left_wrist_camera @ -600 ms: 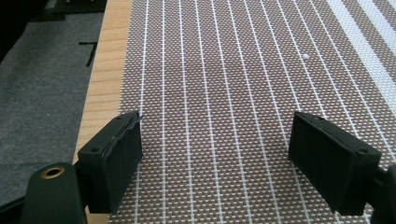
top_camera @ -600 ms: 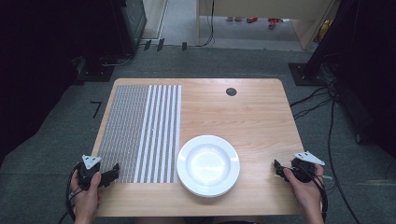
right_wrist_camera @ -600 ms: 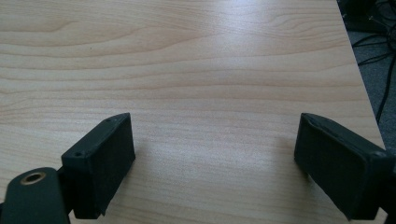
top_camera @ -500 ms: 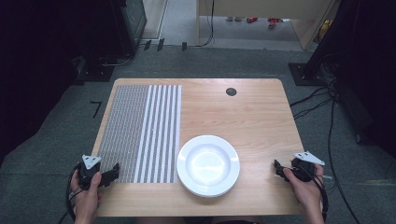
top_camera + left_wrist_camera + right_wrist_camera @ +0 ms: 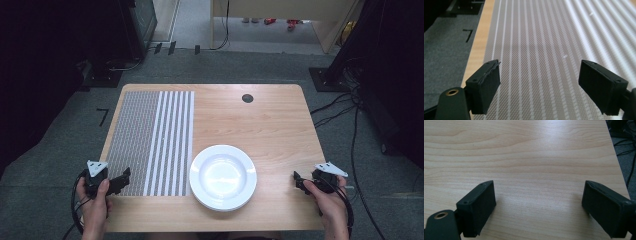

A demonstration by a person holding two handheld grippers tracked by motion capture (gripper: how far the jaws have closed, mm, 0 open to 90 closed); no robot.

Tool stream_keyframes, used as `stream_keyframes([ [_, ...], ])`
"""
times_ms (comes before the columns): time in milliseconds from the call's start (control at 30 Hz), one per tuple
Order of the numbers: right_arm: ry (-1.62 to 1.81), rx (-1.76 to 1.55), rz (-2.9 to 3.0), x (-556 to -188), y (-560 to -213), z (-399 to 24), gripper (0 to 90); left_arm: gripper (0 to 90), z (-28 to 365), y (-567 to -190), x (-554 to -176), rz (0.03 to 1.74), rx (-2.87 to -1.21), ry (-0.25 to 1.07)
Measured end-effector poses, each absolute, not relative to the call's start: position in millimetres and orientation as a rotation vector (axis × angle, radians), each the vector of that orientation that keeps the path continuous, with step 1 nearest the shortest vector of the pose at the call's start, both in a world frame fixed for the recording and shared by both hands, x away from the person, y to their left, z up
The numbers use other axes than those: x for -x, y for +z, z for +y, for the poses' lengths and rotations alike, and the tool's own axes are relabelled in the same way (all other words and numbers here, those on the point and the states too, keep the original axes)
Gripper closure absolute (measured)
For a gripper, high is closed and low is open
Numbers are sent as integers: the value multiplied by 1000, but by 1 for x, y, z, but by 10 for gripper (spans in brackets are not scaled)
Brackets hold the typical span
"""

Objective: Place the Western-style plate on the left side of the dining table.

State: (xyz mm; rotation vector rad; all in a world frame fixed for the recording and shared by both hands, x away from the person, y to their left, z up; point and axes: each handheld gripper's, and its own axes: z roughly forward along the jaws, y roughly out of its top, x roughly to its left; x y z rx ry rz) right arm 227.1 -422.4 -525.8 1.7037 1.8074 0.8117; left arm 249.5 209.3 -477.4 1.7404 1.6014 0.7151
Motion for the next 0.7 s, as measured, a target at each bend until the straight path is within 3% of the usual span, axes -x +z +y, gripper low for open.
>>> stream_keyframes([
  [700,811,-1705,1807,-227,-526,-422,111,180,138,-462,-277,1461,-1780,664],
])
